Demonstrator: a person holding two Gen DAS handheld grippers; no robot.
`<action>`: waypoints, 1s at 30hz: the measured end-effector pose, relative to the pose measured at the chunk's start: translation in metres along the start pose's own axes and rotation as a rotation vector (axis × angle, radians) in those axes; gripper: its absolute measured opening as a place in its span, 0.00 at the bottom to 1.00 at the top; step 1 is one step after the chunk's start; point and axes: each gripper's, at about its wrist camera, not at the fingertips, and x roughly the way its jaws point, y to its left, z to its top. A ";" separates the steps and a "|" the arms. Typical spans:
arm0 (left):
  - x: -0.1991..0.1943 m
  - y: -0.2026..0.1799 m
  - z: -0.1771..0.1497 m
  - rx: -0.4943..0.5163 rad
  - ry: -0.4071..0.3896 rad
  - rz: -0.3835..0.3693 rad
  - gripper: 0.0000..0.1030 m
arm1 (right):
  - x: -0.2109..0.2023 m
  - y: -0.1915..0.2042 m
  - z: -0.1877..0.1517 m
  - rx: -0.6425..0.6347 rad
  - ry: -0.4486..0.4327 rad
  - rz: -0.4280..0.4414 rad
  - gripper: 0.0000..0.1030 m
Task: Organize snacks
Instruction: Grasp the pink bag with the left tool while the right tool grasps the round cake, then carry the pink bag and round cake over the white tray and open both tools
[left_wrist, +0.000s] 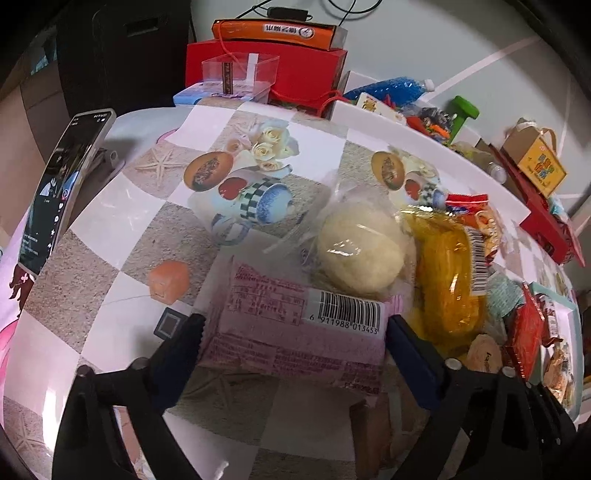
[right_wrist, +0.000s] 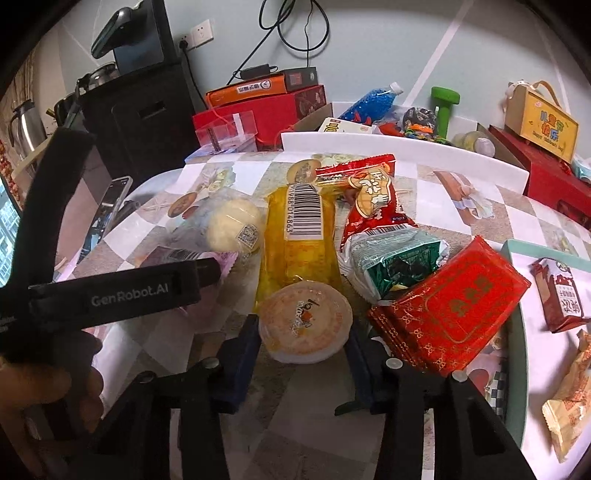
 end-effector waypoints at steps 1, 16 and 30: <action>-0.001 -0.001 0.000 0.001 -0.002 -0.009 0.86 | -0.001 -0.001 0.000 0.003 -0.003 0.000 0.46; -0.023 -0.021 0.002 0.052 -0.039 -0.048 0.79 | -0.028 -0.007 0.009 0.022 -0.073 0.005 0.46; -0.076 -0.052 0.005 0.109 -0.159 -0.089 0.79 | -0.071 -0.028 0.016 0.054 -0.172 -0.026 0.46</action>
